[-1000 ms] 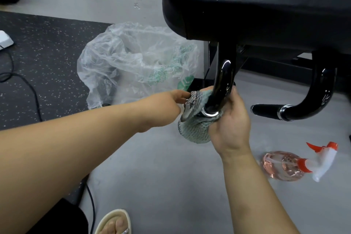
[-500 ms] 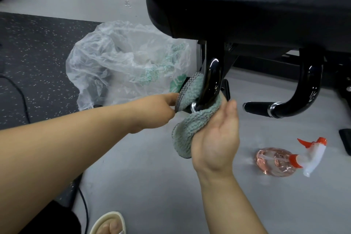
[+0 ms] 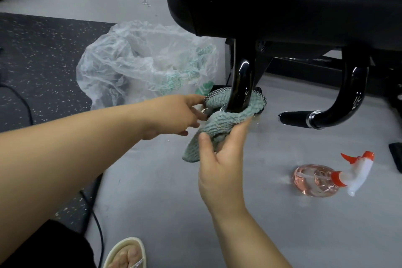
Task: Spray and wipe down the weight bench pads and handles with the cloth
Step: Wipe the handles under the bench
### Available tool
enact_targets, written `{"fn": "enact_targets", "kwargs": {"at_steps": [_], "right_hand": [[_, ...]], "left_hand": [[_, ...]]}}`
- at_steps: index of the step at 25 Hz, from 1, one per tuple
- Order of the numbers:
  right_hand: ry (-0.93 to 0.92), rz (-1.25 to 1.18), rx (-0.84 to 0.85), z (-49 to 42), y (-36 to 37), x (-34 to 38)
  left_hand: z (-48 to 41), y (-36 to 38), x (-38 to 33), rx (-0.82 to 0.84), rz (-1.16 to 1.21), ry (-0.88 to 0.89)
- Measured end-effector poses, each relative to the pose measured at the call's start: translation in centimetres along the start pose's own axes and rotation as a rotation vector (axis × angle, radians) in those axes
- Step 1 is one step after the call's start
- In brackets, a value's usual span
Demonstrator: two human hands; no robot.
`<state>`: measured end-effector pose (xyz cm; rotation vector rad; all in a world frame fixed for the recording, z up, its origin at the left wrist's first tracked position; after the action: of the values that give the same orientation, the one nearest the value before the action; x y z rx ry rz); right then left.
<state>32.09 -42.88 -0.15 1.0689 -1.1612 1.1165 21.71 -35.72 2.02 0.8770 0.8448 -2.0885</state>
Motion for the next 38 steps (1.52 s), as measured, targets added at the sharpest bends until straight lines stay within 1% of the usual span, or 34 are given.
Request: {"fn": "enact_targets", "kwargs": {"at_steps": [1,3,5,6,7,9,11,12,13,14,15,16,18,21,22,23,25,26,28,29,30,31,33,34,36,38], "right_hand": [[-0.047,0.096,-0.045,-0.3,-0.4,-0.3],[-0.080,0.151,-0.116,-1.7,-1.2,-0.4],[-0.080,0.152,-0.111,-3.6,-1.5,0.4],[-0.100,0.152,-0.077,-4.3,-1.6,0.8],[-0.123,0.140,-0.015,-4.8,-1.7,1.0],[-0.102,0.098,0.184,-5.7,-1.8,1.4],[0.006,0.105,0.446,-6.8,-2.2,2.3],[0.073,0.157,0.590,-7.4,-2.3,2.8],[0.134,0.220,0.703,-7.8,-2.5,3.4],[0.172,0.266,0.753,-7.9,-2.6,3.7],[0.172,0.276,0.731,-7.7,-2.5,3.7],[0.142,0.240,0.638,-7.4,-2.3,3.8],[0.062,0.104,0.332,-6.0,-1.7,3.5],[0.057,-0.201,-0.162,-4.3,-0.3,2.5],[0.056,-0.291,-0.272,-4.0,0.3,2.5],[0.052,-0.332,-0.340,-3.7,0.8,2.5],[0.031,-0.280,-0.375,-3.6,0.9,2.3],[0.030,-0.240,-0.334,-4.0,0.5,2.2],[0.032,-0.149,-0.126,-5.3,-0.6,1.7],[0.047,-0.134,-0.017,-5.7,-1.1,1.3],[0.065,-0.168,0.075,-5.8,-1.3,0.7],[0.085,-0.218,0.122,-5.6,-1.3,0.2],[0.141,-0.283,0.102,-4.5,-0.7,-0.2],[0.169,-0.336,0.081,-3.9,-0.4,-0.5],[0.218,-0.489,0.025,-3.1,0.1,-0.7],[0.248,-0.667,-0.093,-3.0,0.4,-0.5]], "left_hand": [[0.3,-0.2,-0.2,-0.017,-0.014,-0.009],[1.0,-0.3,-0.3,-0.012,-0.049,-0.029],[1.5,0.0,-0.2,0.027,-0.089,-0.068],[1.8,0.1,-0.1,0.042,-0.119,-0.083],[2.0,0.2,0.0,0.052,-0.149,-0.092],[2.2,0.2,0.2,0.068,-0.202,-0.100],[2.4,0.0,0.4,0.086,-0.238,-0.111],[2.4,0.0,0.5,0.094,-0.246,-0.118],[2.4,0.0,0.6,0.100,-0.251,-0.128],[2.3,0.0,0.6,0.099,-0.256,-0.134],[2.3,0.0,0.7,0.091,-0.262,-0.138],[2.2,-0.2,0.8,0.084,-0.271,-0.137],[2.1,-0.5,1.0,0.072,-0.299,-0.142],[1.9,-0.8,1.0,0.051,-0.368,-0.130],[1.9,-0.6,0.8,0.060,-0.411,-0.113],[1.8,-0.4,0.6,0.074,-0.453,-0.096],[1.9,-0.2,0.6,0.088,-0.481,-0.085],[2.0,-0.3,0.8,0.086,-0.470,-0.092],[2.1,0.0,1.1,0.058,-0.378,-0.096],[2.1,0.6,1.2,0.028,-0.250,-0.092],[2.1,1.5,1.2,-0.011,-0.063,-0.092],[2.3,2.5,1.1,-0.045,0.152,-0.100],[2.5,4.4,0.8,-0.102,0.536,-0.150],[2.3,4.8,0.9,-0.149,0.641,-0.161],[1.9,4.3,1.2,-0.283,0.684,-0.130],[1.8,3.0,1.0,-0.478,0.644,-0.034]]}}
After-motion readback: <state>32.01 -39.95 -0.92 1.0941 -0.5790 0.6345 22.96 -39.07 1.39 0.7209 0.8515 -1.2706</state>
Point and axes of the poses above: each hand's wrist, its own z-axis away from the middle knuckle, its own y-axis out of the palm, x = y × z, the point moved 4 cm from there along -z, towards the middle knuckle, and after that the axes turned 7 degrees about y, right-handed, at the moved point
